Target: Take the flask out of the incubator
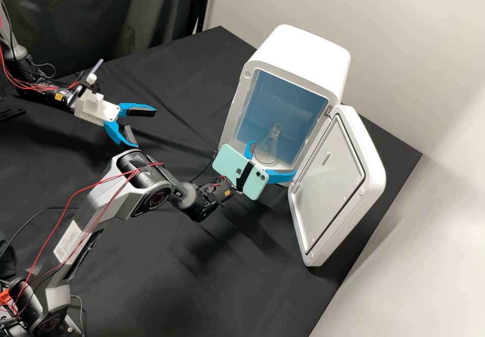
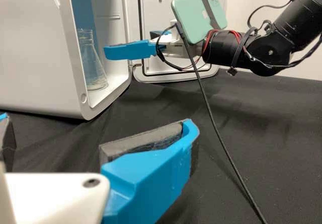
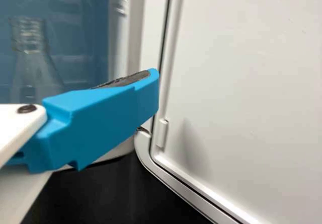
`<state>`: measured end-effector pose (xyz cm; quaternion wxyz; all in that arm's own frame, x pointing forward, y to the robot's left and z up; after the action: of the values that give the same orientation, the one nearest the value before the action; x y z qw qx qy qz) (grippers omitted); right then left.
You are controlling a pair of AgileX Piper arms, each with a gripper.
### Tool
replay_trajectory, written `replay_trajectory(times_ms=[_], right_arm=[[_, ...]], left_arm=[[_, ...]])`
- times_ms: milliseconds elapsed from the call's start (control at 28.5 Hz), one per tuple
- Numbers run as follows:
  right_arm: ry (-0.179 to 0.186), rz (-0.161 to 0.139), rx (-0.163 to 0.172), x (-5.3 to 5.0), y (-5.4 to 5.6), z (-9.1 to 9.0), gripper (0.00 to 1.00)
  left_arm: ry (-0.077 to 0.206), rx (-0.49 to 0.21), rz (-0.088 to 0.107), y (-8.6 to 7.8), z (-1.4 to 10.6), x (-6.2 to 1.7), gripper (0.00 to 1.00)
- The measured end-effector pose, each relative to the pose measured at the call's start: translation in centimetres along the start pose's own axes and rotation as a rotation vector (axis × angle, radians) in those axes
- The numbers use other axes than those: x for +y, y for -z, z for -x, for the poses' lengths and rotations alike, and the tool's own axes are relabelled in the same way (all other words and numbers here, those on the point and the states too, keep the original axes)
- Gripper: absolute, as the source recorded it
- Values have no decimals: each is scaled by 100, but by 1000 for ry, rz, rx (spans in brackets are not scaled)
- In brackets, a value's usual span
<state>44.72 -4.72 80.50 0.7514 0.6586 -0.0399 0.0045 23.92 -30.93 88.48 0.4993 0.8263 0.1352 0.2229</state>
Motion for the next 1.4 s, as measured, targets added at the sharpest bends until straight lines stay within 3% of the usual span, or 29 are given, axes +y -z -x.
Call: replay_trajectory(times_ms=[211, 562, 632, 737, 808, 948, 1088, 1194, 1264, 1404], right_arm=[[-1, 1, 34, -31, 116, -59, 100], [-36, 3, 61, 84, 206, -200, 100], [-43, -11, 67, 89, 211, -232, 100], [-26, -64, 82, 41, 198, -269, 100], [-7, -78, 93, 4, 191, -272, 100], [22, -72, 119, -58, 200, -292, 100], [58, -66, 173, -126, 256, -327, 100], [77, -99, 231, -183, 273, -325, 100], [74, -147, 247, -194, 264, -322, 100], [77, -198, 257, -216, 247, -320, 100]], left_arm=[[-1, 0, 1, 8, 2, 5, 100], [-13, -4, -2, 1, 11, 38, 100], [-13, -4, -2, 1, 11, 38, 100], [-13, -4, -2, 1, 11, 38, 100], [-13, -4, -2, 1, 11, 38, 100], [-13, -4, -2, 1, 11, 38, 100], [-13, -4, -2, 1, 11, 38, 100], [-13, -4, -2, 1, 11, 38, 100], [-14, -4, -2, 0, 12, 40, 100], [-14, -4, -2, 0, 12, 40, 100]])
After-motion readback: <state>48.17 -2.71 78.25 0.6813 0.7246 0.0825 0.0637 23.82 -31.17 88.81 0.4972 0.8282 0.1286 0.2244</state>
